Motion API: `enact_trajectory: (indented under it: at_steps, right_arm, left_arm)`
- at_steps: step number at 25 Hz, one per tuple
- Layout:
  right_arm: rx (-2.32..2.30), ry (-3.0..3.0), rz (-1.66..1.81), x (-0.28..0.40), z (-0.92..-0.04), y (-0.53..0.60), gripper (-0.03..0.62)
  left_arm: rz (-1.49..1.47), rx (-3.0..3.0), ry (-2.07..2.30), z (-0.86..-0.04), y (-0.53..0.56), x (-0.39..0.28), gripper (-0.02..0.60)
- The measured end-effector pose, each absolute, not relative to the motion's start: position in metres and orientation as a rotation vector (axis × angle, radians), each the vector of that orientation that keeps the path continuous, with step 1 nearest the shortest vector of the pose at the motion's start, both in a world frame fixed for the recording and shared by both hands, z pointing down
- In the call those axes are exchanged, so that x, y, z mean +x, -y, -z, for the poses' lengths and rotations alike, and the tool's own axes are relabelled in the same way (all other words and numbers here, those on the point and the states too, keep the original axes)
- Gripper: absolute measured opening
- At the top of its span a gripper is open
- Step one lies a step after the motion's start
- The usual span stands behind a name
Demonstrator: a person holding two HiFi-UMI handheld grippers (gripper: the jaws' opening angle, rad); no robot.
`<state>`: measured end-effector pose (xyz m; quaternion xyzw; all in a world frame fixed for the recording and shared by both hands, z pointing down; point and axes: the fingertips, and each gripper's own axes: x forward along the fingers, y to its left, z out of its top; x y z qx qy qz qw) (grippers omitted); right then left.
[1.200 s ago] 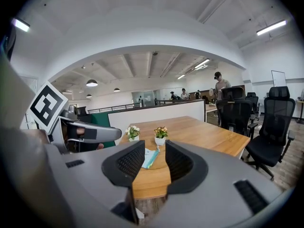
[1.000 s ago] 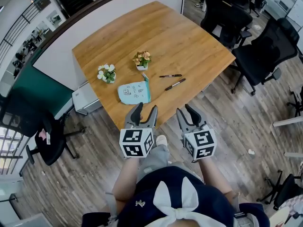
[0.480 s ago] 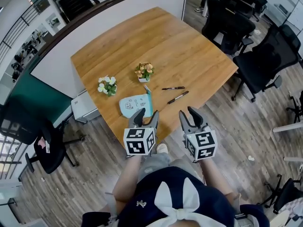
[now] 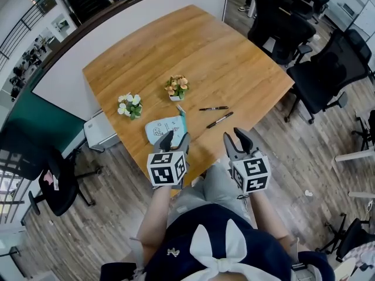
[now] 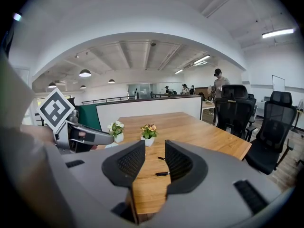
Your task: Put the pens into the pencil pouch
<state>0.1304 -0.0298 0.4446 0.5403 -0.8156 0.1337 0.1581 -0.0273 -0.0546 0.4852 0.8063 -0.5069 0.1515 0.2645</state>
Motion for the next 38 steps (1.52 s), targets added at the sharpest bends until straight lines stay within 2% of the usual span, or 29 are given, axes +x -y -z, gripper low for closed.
enact_trajectory:
  at_steps: [38]
  right_arm:
    - [1.265,2.246,-0.460,0.128,-0.534,0.096,0.124]
  left_arm:
    - [-0.710,1.849,1.249,-0.652,0.111,-0.015,0.212]
